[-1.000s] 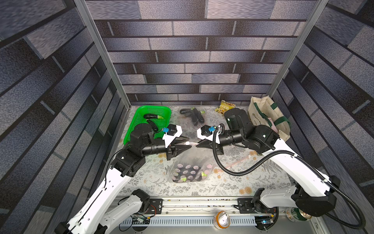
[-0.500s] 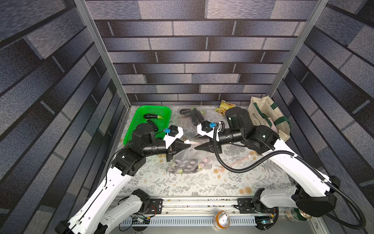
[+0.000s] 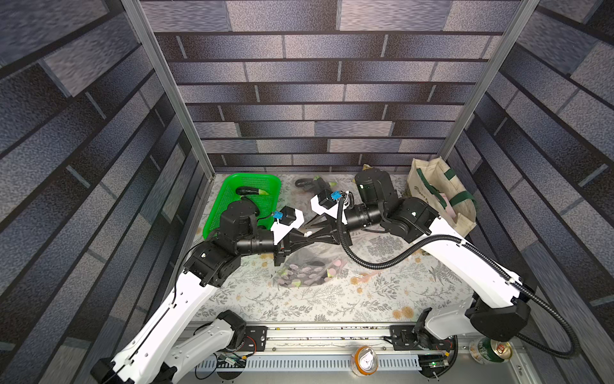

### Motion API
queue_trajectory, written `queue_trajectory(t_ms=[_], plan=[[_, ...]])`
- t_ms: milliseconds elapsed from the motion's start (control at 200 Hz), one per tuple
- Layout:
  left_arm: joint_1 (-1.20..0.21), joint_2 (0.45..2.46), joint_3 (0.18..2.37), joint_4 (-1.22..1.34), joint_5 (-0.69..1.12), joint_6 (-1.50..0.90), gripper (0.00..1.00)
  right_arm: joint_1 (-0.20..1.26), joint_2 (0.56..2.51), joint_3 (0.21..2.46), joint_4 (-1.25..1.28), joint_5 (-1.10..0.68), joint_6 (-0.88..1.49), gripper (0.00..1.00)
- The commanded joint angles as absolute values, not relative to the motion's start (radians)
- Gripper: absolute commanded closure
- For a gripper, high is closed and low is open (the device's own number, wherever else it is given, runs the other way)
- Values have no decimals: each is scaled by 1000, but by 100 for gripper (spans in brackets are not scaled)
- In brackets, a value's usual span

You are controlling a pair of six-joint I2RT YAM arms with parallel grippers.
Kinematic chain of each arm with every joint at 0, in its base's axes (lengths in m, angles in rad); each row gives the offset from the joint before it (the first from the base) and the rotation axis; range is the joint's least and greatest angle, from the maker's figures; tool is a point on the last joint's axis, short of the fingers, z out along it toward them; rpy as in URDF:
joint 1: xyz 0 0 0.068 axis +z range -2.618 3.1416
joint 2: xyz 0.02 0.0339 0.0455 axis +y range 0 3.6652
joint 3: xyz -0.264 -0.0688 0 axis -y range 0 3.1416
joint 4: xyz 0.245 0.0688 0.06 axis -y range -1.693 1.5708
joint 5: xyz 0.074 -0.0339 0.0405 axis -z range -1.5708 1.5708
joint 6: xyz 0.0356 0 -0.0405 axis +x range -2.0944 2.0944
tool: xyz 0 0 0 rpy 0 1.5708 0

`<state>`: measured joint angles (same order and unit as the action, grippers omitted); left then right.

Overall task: Place the eggplant in a zip-top bag and seal the zipper
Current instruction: Zip the zipper on the zipper food storage bag.

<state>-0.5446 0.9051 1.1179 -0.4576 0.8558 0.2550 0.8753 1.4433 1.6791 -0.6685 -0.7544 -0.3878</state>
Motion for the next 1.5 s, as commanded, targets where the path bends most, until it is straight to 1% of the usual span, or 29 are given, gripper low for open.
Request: queue_trajectory(t_ms=[0,115,165,215,276,316,361,396,471,496,536,616,691,737,947,1223,1268,1388,1493], plan=[[-551,908,1157,-471,853,282,99,883,1445,1716,-706,-798,-397,73],[-552,909,1160,-474,850,286,99,883,1443,1715,-720,-780,-406,74],[-554,909,1161,-476,849,287,99,884,1442,1715,-727,-771,-409,78],[-554,907,1161,-475,848,287,99,884,1442,1715,-733,-764,-410,79],[-554,905,1161,-476,847,287,98,884,1440,1713,-737,-757,-413,77],[-554,904,1161,-476,844,286,98,884,1440,1712,-740,-752,-414,71],[-556,904,1161,-477,844,287,98,884,1442,1712,-743,-745,-414,71],[-556,905,1161,-476,842,287,98,884,1441,1712,-745,-744,-416,74],[-560,905,1163,-479,838,288,98,884,1443,1713,-748,-744,-420,88],[-560,905,1163,-479,838,288,98,883,1442,1713,-747,-743,-420,94],[-560,904,1163,-481,833,288,96,884,1440,1714,-745,-740,-422,100],[-561,902,1157,-485,822,290,90,883,1429,1707,-730,-734,-422,100],[-561,895,1145,-484,809,289,78,883,1416,1695,-710,-731,-423,100],[-561,887,1134,-479,802,285,74,882,1408,1687,-700,-726,-422,100],[-561,863,1106,-446,798,258,73,883,1403,1683,-702,-731,-420,100],[-563,863,1106,-410,806,240,75,884,1408,1685,-710,-744,-420,100],[-562,867,1110,-417,805,243,80,883,1408,1686,-710,-749,-419,100],[-561,881,1133,-459,802,264,99,884,1404,1686,-714,-746,-426,100],[-559,884,1150,-487,790,271,100,882,1395,1673,-721,-723,-434,100]])
